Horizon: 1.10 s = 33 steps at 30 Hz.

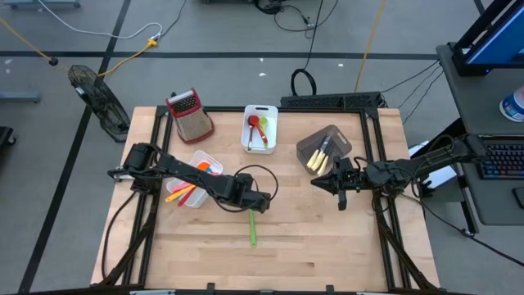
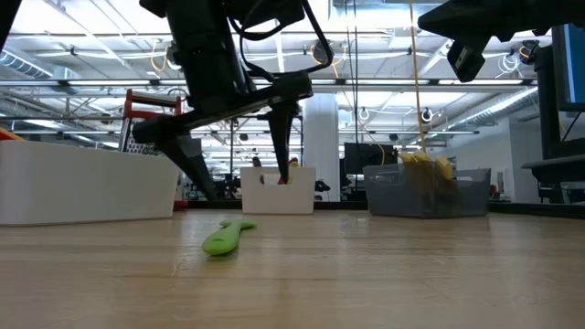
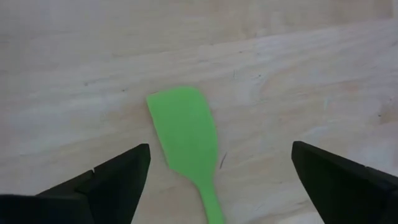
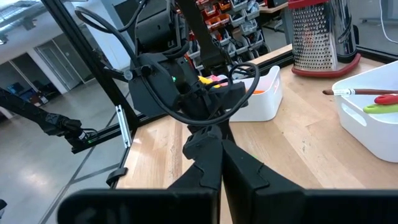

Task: Pick & Place Kitchen Items
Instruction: Put the green spatula into the bottom white bin

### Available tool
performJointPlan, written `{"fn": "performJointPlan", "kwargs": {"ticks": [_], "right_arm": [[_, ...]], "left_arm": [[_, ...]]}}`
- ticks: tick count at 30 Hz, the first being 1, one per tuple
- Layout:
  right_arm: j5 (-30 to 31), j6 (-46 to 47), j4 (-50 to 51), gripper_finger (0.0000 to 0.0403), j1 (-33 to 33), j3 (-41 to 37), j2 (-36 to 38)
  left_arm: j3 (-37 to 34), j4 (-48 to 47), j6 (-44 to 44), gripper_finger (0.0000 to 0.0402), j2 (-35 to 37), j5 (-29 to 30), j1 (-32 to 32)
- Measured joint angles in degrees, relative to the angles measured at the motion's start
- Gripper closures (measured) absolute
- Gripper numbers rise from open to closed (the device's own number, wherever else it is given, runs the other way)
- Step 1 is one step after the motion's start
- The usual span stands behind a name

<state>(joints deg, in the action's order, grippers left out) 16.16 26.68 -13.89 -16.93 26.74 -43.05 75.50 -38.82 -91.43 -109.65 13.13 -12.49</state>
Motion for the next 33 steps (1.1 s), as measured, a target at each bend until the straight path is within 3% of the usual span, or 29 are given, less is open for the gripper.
{"fn": "performJointPlan", "kwargs": {"ticks": [10, 17, 25, 33], "right_arm": [[0.0, -0.4, 0.0, 0.0399, 0.0, 0.0, 0.0], [0.1, -0.4, 0.0, 0.0399, 0.0, 0.0, 0.0], [0.1, -0.1, 0.3, 0.0399, 0.0, 0.1, 0.0], [0.2, 1.1, 0.5, 0.0399, 0.0, 0.1, 0.0]], "left_arm": [[0.0, -0.2, -3.9, 0.0031, 0.0, -1.1, 0.2], [0.0, -0.1, -4.1, 0.0028, -1.3, -1.5, 0.4], [0.7, 0.3, -6.1, 0.0029, -9.0, -10.8, 2.3], [0.4, -1.1, -5.1, 0.0108, -8.6, -8.2, 2.6]]}}
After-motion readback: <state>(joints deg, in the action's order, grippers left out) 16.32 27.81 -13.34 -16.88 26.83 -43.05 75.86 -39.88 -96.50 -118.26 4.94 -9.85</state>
